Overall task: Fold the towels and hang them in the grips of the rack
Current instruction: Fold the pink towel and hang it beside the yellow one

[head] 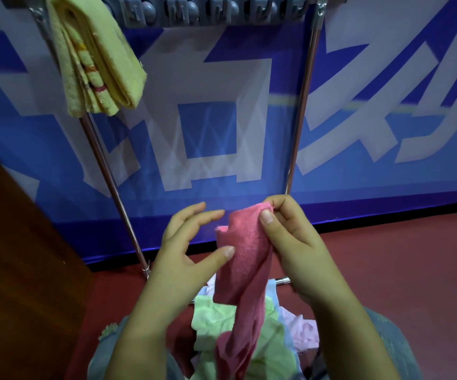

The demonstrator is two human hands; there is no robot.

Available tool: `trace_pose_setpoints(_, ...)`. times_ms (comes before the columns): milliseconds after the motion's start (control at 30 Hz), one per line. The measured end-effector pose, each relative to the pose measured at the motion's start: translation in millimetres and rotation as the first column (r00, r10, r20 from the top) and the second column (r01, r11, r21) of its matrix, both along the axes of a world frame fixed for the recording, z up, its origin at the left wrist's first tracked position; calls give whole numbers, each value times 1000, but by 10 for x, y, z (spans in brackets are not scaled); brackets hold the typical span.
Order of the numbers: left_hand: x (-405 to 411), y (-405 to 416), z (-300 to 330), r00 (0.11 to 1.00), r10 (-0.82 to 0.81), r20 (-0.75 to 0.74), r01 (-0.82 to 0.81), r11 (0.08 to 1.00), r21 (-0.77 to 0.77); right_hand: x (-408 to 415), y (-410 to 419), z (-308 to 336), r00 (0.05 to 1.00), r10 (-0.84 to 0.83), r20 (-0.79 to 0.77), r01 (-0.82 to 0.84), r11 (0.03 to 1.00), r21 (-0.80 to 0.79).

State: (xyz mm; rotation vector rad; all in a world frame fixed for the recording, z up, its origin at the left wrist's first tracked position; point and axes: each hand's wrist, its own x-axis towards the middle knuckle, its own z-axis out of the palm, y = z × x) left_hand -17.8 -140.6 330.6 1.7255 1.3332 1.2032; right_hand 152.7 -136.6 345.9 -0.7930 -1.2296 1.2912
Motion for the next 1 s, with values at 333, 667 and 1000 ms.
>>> trace_pose_setpoints(333, -110, 73, -106, 984, -152, 98, 165, 976, -141, 73, 25, 65, 990, -33, -138, 32, 999, -11)
trace_pose_setpoints(667, -290, 13, 141, 908, 17, 419, -42, 998, 51, 182, 43, 94, 973, -227, -35, 227, 974, 1)
trace_pose_setpoints(1000, -323, 135, 460, 935, 54, 350, -155, 952, 266, 291, 103, 275, 939, -336, 75, 322, 933, 159)
